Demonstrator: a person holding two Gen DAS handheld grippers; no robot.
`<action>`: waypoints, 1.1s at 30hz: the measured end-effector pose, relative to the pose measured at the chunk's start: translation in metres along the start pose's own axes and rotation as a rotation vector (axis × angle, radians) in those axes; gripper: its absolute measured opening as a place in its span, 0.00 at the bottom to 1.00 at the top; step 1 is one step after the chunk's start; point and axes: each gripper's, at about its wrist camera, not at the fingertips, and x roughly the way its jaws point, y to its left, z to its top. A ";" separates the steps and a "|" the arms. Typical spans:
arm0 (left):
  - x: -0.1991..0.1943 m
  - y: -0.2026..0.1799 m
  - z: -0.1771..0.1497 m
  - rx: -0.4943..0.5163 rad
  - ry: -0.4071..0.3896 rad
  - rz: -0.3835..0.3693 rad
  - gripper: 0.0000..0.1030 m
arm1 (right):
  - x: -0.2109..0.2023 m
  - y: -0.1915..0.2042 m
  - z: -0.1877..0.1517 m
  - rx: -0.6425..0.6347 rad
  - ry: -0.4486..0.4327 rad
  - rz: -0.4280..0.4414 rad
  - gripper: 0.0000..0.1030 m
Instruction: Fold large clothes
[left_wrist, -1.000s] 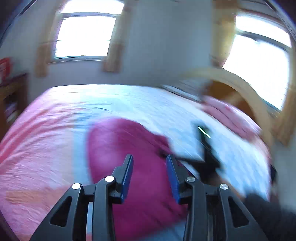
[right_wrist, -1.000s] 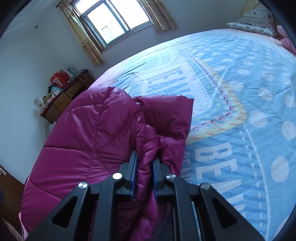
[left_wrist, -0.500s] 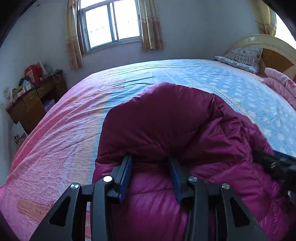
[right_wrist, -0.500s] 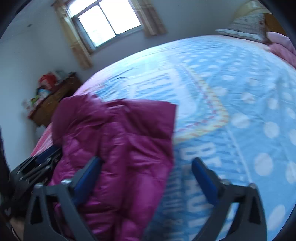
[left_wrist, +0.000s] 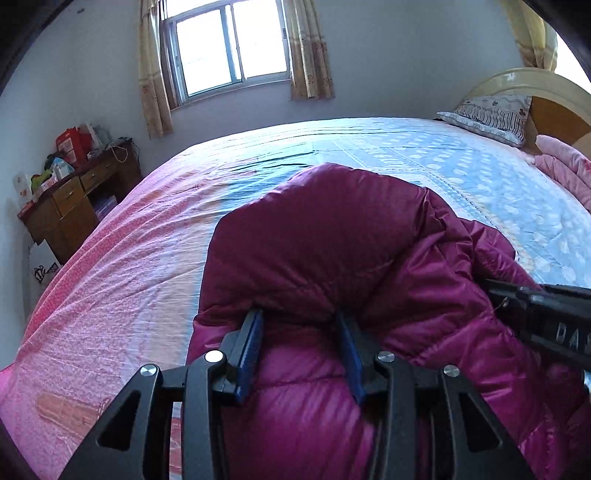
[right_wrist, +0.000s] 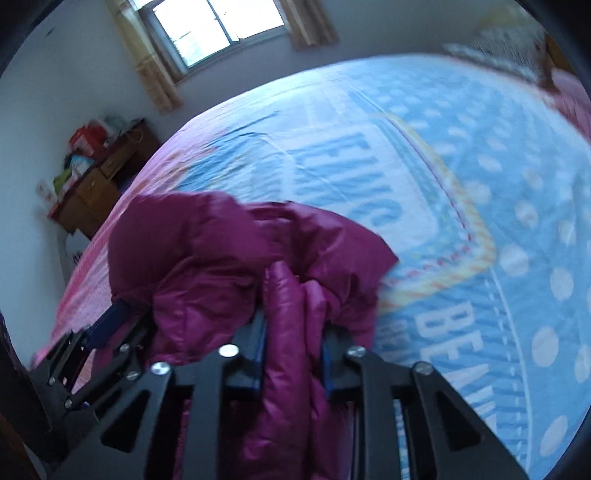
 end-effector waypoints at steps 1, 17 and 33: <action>0.000 0.000 0.000 -0.002 0.000 0.003 0.43 | 0.001 0.006 -0.002 -0.033 -0.014 0.026 0.22; 0.007 -0.022 -0.002 0.050 0.009 0.053 0.44 | 0.024 -0.047 -0.020 0.180 0.011 0.270 0.17; -0.033 0.060 -0.003 -0.178 0.004 -0.167 0.68 | 0.008 -0.048 -0.034 0.195 -0.067 0.293 0.24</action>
